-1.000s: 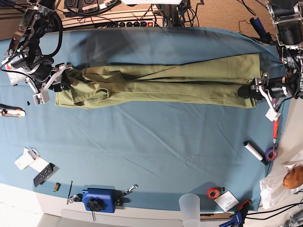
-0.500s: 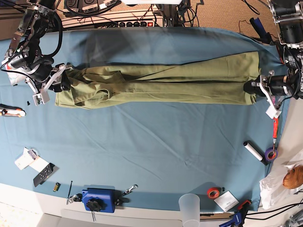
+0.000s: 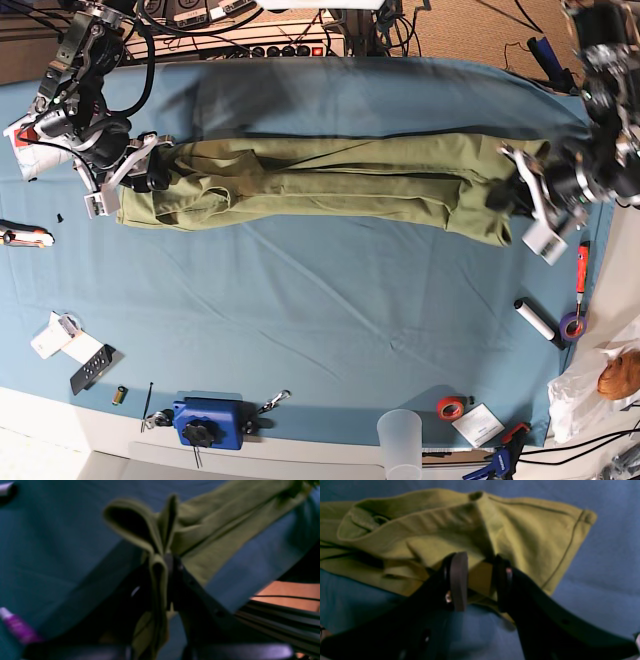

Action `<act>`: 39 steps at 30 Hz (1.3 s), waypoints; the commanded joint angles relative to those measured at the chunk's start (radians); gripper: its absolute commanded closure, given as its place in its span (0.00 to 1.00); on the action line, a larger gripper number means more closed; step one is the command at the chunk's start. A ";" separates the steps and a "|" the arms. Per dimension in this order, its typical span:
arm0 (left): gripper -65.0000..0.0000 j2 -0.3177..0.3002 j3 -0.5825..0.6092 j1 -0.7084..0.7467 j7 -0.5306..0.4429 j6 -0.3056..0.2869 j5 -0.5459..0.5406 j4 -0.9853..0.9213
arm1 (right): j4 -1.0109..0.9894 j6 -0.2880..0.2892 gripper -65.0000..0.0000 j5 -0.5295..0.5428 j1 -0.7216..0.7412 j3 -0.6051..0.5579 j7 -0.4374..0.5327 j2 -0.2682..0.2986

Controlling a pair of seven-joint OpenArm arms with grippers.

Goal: Layout the t-shirt on the table in an organized manner, then fold the t-shirt properly
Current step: 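Fold the strip end toward the right gripper with the left gripper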

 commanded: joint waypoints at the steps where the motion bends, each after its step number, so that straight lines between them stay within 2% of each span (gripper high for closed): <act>1: 1.00 0.013 -0.003 0.006 -0.030 0.000 -0.019 0.032 | 0.016 0.003 0.70 -0.002 0.010 0.007 0.030 0.015; 6: 1.00 0.149 -0.003 0.015 -0.086 -0.010 -0.018 0.075 | 0.016 0.002 0.70 -0.025 0.017 0.007 0.043 0.014; 8: 1.00 0.186 -0.003 -0.012 -0.101 -0.027 -0.003 0.075 | 0.016 0.003 0.70 -0.025 0.017 0.007 0.045 0.014; 11: 1.00 0.217 0.041 -0.055 -0.123 -0.023 0.064 0.074 | 0.016 0.003 0.70 -0.025 0.017 0.007 0.045 0.014; 13: 1.00 0.225 0.121 -0.063 -0.145 0.010 0.114 0.074 | 0.016 0.002 0.70 -0.025 0.017 0.007 0.050 0.014; 17: 1.00 0.233 0.355 -0.063 -0.203 0.074 0.271 0.074 | 0.016 0.003 0.70 -0.026 0.017 0.006 0.058 0.014; 21: 1.00 0.314 0.544 -0.097 -0.269 0.164 0.492 0.073 | 0.016 0.003 0.70 -0.026 0.017 0.007 0.059 0.014; 25: 1.00 0.404 0.665 -0.158 -0.303 0.234 0.679 0.024 | 0.016 0.002 0.70 -0.026 0.017 0.007 0.057 0.014; 28: 1.00 0.455 0.713 -0.195 -0.303 0.273 0.716 -0.057 | 0.016 0.002 0.70 -0.030 0.017 0.007 0.056 0.014; 31: 1.00 0.491 0.737 -0.214 -0.302 0.273 0.719 -0.122 | 0.016 0.002 0.70 -0.029 0.017 0.007 0.056 0.014; 34: 1.00 0.491 0.742 -0.222 -0.302 0.272 0.718 -0.135 | 0.016 0.003 0.70 -0.030 0.017 0.007 0.056 0.014; 35: 0.98 0.490 0.742 -0.225 -0.303 0.261 0.718 -0.135 | 0.016 0.003 0.70 -0.032 0.017 0.007 0.057 0.014; 37: 0.72 0.491 0.742 -0.228 -0.303 0.228 0.717 -0.134 | 0.016 0.003 0.70 -0.033 0.017 0.007 0.057 0.014; 38: 0.61 0.491 0.742 -0.228 -0.303 0.234 0.708 -0.134 | 0.016 0.002 0.70 -0.033 0.017 0.007 0.057 0.014; 39: 0.53 0.492 0.742 -0.228 -0.301 0.255 0.692 -0.134 | 0.016 0.003 0.70 -0.033 0.017 0.007 0.058 0.015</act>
